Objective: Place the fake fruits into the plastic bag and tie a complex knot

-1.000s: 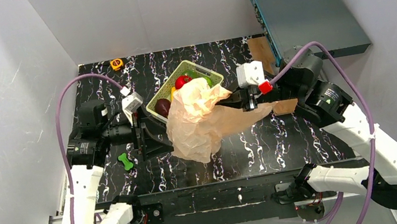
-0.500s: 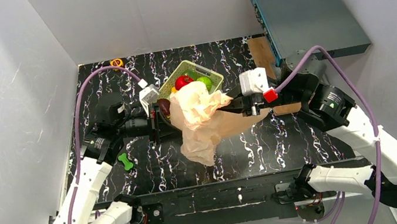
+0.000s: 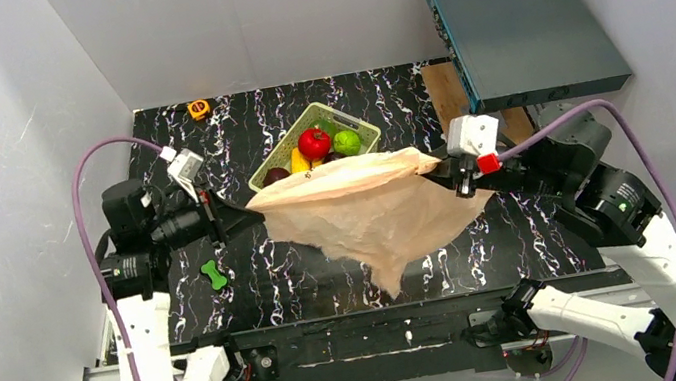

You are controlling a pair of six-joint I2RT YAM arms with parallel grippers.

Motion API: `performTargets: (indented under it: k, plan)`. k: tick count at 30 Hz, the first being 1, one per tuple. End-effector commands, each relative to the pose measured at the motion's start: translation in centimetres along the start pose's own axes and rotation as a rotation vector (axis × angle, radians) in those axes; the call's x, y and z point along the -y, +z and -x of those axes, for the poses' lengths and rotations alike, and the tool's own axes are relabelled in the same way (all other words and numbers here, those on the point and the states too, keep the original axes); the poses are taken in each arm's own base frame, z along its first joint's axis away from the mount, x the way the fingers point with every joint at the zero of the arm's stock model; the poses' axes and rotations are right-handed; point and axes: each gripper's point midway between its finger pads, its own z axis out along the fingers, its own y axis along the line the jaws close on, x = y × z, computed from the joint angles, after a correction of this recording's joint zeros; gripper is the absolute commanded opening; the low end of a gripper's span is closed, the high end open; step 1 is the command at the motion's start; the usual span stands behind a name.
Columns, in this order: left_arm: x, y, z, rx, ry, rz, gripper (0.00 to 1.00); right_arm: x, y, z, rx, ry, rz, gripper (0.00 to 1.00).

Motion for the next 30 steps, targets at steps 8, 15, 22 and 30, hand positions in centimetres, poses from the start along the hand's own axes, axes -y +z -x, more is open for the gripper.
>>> performTargets:
  k: [8,15,22,30]
  plan:
    - [-2.0,-1.1,2.9,0.018,-0.032,-0.047,0.0,2.5,-0.9,-0.3,-0.042,0.174,-0.125,0.01]
    - [0.8,-1.4,5.5,0.036,0.004,-0.074,0.0,2.5,1.5,-6.6,-0.217,0.361,-0.119,0.35]
    - [2.4,-1.2,7.2,0.03,0.02,-0.083,0.0,2.5,0.8,-5.6,-0.248,0.285,-0.077,0.98]
    - [4.2,1.4,4.7,-0.118,0.071,-0.111,0.0,1.8,6.0,0.5,-0.11,0.218,0.118,0.98]
